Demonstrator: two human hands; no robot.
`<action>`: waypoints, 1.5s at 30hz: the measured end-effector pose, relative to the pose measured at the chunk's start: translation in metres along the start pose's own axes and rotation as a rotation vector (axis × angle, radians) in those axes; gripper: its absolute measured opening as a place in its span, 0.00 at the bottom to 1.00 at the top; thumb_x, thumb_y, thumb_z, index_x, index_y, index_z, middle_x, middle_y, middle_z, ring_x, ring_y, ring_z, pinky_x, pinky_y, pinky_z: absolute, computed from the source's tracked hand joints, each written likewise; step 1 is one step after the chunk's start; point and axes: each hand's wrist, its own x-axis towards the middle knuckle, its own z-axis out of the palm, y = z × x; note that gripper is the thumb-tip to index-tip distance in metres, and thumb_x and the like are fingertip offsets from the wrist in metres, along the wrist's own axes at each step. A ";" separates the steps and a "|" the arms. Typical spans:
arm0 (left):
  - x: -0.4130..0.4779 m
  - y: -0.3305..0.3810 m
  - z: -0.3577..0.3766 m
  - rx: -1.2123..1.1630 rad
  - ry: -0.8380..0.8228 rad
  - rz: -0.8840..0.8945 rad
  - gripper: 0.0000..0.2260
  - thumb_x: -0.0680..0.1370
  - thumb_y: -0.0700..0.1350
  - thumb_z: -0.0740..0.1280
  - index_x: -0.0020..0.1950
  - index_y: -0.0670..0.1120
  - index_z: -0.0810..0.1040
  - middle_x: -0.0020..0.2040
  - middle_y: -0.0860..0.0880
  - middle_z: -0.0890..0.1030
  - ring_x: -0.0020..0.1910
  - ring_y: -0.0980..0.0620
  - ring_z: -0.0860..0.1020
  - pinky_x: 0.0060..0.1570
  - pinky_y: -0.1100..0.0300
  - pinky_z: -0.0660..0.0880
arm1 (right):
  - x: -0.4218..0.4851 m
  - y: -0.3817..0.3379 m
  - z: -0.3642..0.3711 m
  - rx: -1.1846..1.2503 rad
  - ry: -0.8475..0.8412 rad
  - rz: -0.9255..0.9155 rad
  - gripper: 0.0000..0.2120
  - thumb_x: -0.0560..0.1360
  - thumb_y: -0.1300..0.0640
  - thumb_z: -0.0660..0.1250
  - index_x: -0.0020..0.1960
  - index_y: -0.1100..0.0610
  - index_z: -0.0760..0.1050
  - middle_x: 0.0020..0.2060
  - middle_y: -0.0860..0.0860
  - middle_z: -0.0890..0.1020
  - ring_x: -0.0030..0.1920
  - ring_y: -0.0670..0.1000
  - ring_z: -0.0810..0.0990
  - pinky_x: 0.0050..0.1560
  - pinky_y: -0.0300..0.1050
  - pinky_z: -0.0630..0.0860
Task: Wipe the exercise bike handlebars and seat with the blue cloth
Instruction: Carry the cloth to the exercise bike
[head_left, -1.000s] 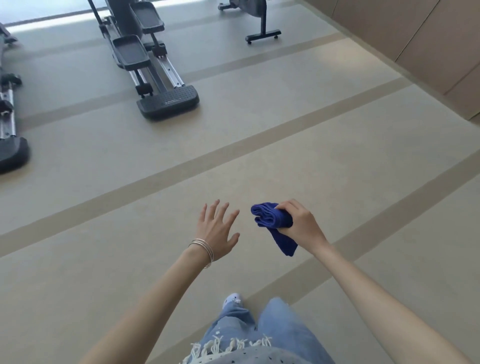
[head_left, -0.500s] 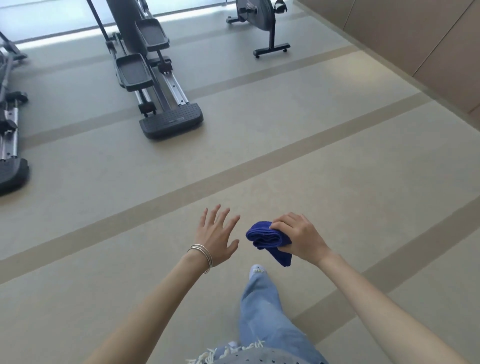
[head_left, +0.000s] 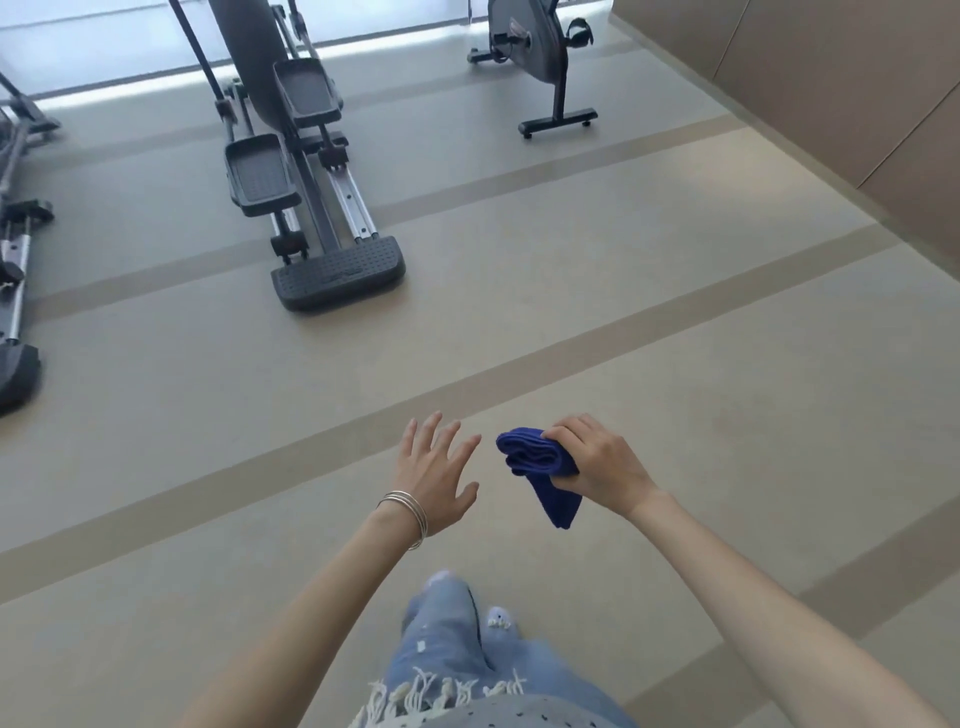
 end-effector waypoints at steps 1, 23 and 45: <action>0.013 -0.002 -0.003 0.000 -0.002 0.005 0.28 0.76 0.58 0.56 0.75 0.54 0.56 0.76 0.47 0.58 0.76 0.42 0.48 0.74 0.43 0.42 | 0.010 0.009 0.001 0.014 -0.003 0.020 0.15 0.60 0.62 0.75 0.45 0.62 0.79 0.39 0.53 0.82 0.38 0.56 0.80 0.28 0.43 0.76; 0.334 -0.133 -0.090 0.036 -0.029 0.124 0.28 0.76 0.58 0.57 0.75 0.52 0.55 0.76 0.46 0.57 0.76 0.41 0.48 0.73 0.42 0.44 | 0.280 0.180 0.028 0.065 0.007 0.270 0.20 0.57 0.65 0.76 0.48 0.59 0.81 0.43 0.52 0.82 0.39 0.53 0.81 0.31 0.38 0.74; 0.645 -0.140 -0.174 0.049 -0.047 0.029 0.28 0.77 0.57 0.56 0.75 0.52 0.54 0.77 0.45 0.56 0.76 0.42 0.49 0.74 0.43 0.45 | 0.504 0.448 0.005 -0.023 0.032 0.149 0.21 0.55 0.63 0.78 0.47 0.57 0.82 0.38 0.51 0.82 0.36 0.52 0.81 0.24 0.40 0.75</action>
